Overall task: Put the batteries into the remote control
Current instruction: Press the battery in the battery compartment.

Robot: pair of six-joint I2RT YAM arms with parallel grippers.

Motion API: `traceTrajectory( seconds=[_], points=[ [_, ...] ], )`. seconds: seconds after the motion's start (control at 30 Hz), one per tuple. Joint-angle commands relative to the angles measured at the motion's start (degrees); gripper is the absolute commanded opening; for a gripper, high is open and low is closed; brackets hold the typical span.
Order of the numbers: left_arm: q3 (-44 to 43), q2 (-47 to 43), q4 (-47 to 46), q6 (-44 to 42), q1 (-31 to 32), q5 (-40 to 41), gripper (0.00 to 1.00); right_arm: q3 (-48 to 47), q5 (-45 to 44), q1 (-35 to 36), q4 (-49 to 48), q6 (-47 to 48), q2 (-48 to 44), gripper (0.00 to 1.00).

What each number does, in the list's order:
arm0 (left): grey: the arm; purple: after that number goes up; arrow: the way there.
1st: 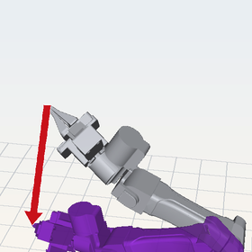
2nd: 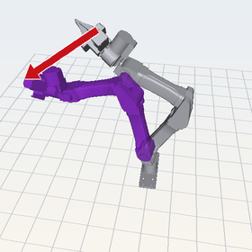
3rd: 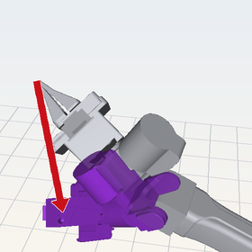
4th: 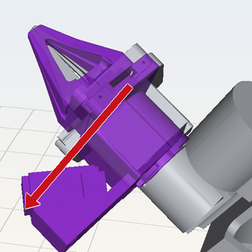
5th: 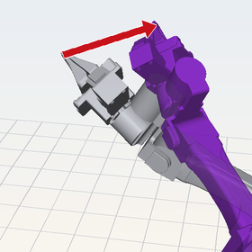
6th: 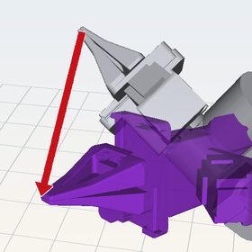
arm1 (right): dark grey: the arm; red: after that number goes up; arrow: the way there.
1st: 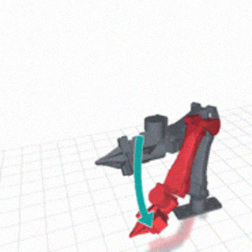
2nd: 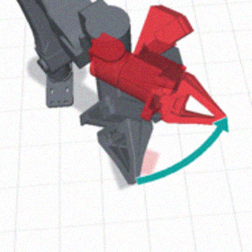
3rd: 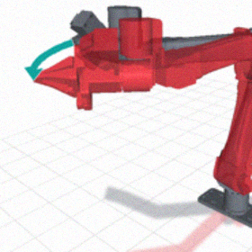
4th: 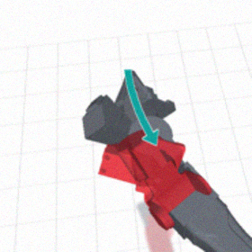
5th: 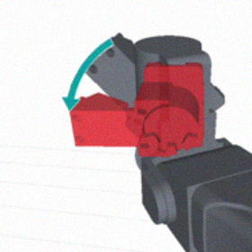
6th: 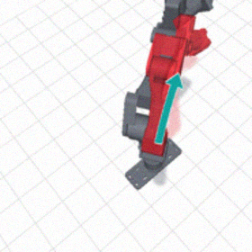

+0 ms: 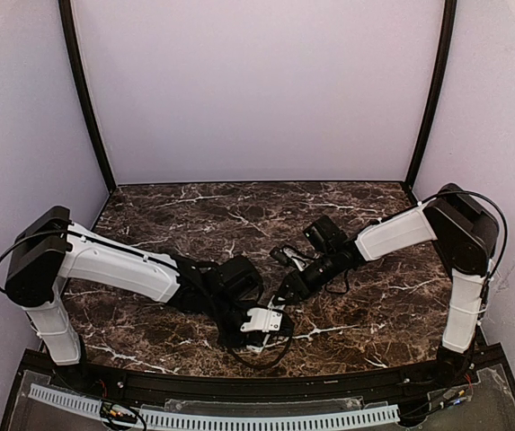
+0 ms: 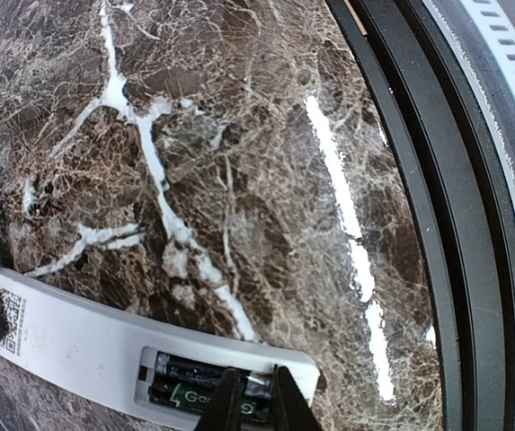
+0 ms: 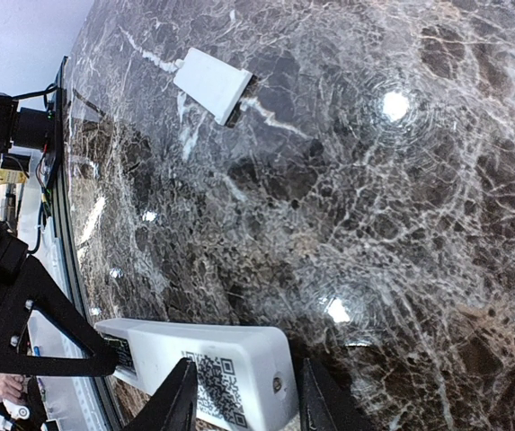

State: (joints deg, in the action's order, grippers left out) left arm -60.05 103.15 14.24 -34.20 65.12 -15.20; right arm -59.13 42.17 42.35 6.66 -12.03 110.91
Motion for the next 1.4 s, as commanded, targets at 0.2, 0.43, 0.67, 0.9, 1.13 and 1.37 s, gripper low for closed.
traceTrajectory(
  seconds=[0.2,0.43,0.67,0.9,1.13,1.37],
  points=[
    [1.02,2.17,2.69,0.85,-0.44,3.79,0.17,1.24,-0.56,0.15,1.24,0.37,1.21,0.38],
    [-0.18,-1.72,2.73,0.65,0.16,3.78,0.21,1.21,-0.69,0.19,1.42,0.17,0.80,0.38],
    [-0.39,-3.72,3.43,-0.18,1.03,2.39,0.22,0.98,-0.86,0.14,1.60,0.17,0.88,0.38],
    [0.68,-5.72,3.88,0.23,1.06,1.68,0.21,0.92,-0.91,0.15,1.51,0.08,0.97,0.38],
    [2.36,-9.10,1.53,1.97,1.01,2.57,0.23,0.64,-1.02,0.14,1.68,0.08,0.76,0.41],
    [6.08,-12.37,-2.57,7.22,0.10,6.12,0.31,0.25,-2.04,-0.24,2.94,0.55,-0.38,0.53]
  ],
)
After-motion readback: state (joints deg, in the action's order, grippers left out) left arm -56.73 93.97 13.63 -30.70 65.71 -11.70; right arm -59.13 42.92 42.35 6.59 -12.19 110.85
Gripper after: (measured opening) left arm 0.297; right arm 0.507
